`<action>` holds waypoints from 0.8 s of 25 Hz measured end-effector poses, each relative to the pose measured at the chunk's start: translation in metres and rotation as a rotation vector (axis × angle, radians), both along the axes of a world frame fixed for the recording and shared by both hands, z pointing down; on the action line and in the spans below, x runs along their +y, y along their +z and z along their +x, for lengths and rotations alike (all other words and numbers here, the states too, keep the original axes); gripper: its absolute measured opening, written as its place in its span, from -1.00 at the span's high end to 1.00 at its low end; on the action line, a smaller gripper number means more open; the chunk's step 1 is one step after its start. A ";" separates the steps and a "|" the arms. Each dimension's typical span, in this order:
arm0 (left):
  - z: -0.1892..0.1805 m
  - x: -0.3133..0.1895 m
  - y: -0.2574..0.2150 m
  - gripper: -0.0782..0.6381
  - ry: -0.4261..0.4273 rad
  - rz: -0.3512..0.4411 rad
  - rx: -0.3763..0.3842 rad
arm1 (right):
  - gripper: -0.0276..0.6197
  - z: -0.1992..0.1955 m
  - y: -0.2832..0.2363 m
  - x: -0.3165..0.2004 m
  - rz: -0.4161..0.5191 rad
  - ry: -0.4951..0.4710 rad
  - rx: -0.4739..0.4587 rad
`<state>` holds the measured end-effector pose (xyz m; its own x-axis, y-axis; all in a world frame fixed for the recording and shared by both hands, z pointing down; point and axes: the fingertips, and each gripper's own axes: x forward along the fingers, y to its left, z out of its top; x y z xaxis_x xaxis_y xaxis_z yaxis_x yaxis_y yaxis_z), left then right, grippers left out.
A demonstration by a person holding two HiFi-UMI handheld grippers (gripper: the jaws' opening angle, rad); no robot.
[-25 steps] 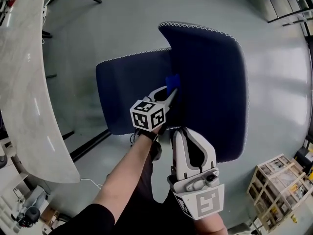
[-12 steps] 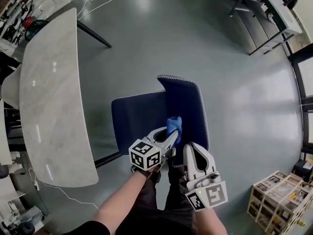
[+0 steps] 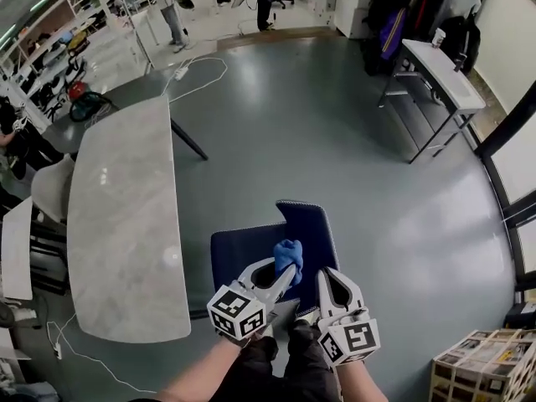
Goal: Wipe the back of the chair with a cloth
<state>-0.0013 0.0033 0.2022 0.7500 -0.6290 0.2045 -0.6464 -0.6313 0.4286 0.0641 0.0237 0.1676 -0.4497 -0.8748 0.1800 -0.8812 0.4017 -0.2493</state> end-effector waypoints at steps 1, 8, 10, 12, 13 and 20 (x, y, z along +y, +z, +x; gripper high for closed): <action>-0.005 0.004 -0.018 0.55 -0.011 0.027 -0.006 | 0.85 -0.002 -0.010 0.002 0.008 0.001 0.006; -0.026 0.034 -0.115 0.55 -0.053 0.189 -0.013 | 0.87 -0.015 -0.076 0.021 0.059 -0.020 0.037; -0.028 0.041 -0.133 0.55 -0.055 0.215 -0.006 | 0.87 -0.017 -0.090 0.026 0.074 -0.028 0.029; -0.031 0.047 -0.146 0.55 -0.056 0.241 -0.007 | 0.87 -0.018 -0.101 0.030 0.086 -0.025 0.024; -0.033 0.048 -0.152 0.55 -0.055 0.255 -0.007 | 0.87 -0.019 -0.107 0.030 0.095 -0.023 0.027; -0.034 0.063 -0.192 0.55 -0.054 0.338 -0.005 | 0.88 -0.024 -0.148 0.035 0.140 -0.047 0.052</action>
